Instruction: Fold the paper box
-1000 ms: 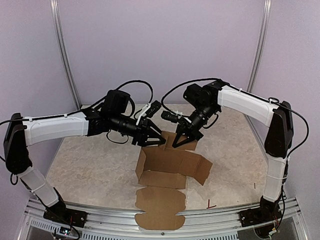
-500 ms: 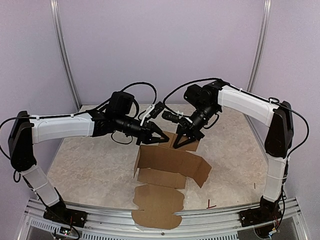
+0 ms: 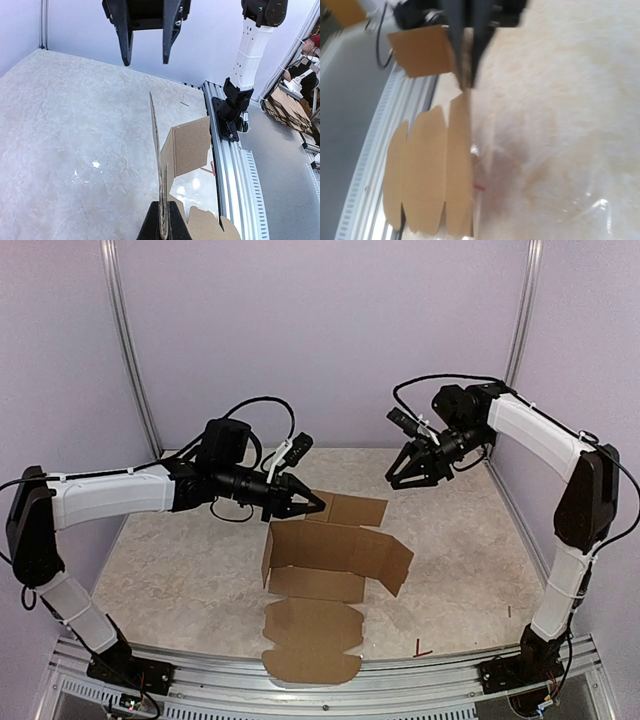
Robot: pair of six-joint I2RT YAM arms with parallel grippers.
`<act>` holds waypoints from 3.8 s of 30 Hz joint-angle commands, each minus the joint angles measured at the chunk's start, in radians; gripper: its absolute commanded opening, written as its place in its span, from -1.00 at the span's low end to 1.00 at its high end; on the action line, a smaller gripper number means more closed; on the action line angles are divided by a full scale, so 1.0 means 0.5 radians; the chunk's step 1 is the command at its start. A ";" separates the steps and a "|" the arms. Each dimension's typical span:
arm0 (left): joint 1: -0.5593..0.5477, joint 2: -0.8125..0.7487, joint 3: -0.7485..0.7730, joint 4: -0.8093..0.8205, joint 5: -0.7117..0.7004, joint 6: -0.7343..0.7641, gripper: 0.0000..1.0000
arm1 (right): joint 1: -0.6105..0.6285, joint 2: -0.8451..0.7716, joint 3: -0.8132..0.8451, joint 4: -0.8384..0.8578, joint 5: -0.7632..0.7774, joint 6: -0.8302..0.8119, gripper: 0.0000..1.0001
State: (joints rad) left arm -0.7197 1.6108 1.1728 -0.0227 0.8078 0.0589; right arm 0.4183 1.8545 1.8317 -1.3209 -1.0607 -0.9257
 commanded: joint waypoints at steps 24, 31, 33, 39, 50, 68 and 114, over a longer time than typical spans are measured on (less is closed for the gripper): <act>0.050 0.002 -0.041 0.291 -0.081 -0.158 -1.00 | 0.128 -0.048 -0.371 0.236 -0.183 0.078 -0.18; 0.040 0.036 -0.026 0.280 -0.112 -0.187 -1.00 | 0.145 -0.002 -0.287 0.093 -0.238 -0.015 -0.06; 0.043 0.034 -0.026 0.267 -0.122 -0.183 -1.00 | 0.146 -0.004 -0.284 0.089 -0.209 -0.013 -0.05; 0.053 -0.010 -0.072 0.289 -0.113 -0.191 -1.00 | 0.146 -0.070 -0.355 0.290 -0.149 0.175 -0.03; 0.027 -0.001 -0.049 0.217 0.009 -0.136 -1.00 | 0.062 -0.031 -0.119 0.186 -0.074 0.167 -0.11; 0.021 -0.043 -0.102 0.373 -0.044 -0.194 -1.00 | 0.089 -0.141 -0.470 0.716 0.176 0.583 -0.28; 0.034 0.026 -0.106 0.514 0.203 -0.310 -1.00 | 0.277 0.216 -0.023 0.249 -0.257 0.262 -0.26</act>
State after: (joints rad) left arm -0.6937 1.6081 1.1267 0.1951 0.8703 -0.0826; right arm 0.5316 1.9320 1.7889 -1.2076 -1.1408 -0.7959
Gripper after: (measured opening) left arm 0.028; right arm 0.383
